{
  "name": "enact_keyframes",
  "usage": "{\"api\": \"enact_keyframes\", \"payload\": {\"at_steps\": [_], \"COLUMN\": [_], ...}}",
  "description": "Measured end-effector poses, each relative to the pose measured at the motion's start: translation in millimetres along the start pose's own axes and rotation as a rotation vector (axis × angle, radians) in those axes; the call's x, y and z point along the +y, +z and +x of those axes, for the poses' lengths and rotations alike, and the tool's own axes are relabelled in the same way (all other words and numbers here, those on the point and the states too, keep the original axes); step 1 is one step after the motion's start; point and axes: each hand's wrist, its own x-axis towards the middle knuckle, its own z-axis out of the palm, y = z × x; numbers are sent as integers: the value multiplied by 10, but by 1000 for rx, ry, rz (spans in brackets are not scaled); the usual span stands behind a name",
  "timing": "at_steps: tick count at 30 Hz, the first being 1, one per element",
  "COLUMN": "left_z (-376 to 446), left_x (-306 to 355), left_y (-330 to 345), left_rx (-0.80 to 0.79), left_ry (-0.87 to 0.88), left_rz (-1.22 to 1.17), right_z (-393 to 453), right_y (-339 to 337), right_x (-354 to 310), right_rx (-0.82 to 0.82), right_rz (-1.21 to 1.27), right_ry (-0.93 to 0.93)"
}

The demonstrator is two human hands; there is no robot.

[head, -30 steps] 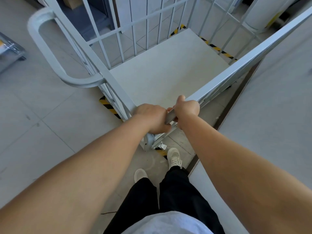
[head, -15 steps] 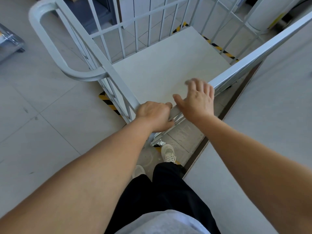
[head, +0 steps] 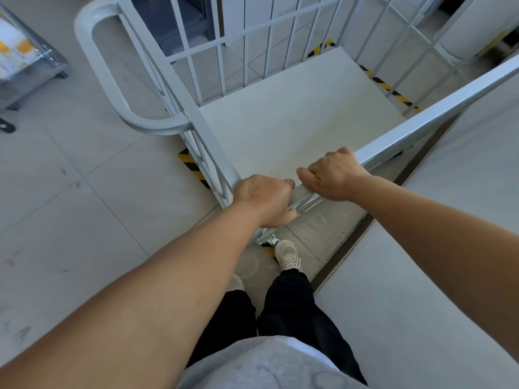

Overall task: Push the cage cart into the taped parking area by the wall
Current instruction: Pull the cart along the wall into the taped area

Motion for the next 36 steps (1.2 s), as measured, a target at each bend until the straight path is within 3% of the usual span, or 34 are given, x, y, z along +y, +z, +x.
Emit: {"api": "enact_keyframes", "payload": {"at_steps": [15, 36], "left_z": [-18, 25], "left_x": [76, 5], "left_y": [-117, -86], "left_rx": [-79, -85], "left_ry": [-40, -50], "left_rz": [79, 136], "right_z": [6, 38], "right_y": [94, 93], "right_x": [38, 31], "right_rx": [133, 187], "right_rz": [28, 82], "right_ry": [-121, -204]}}
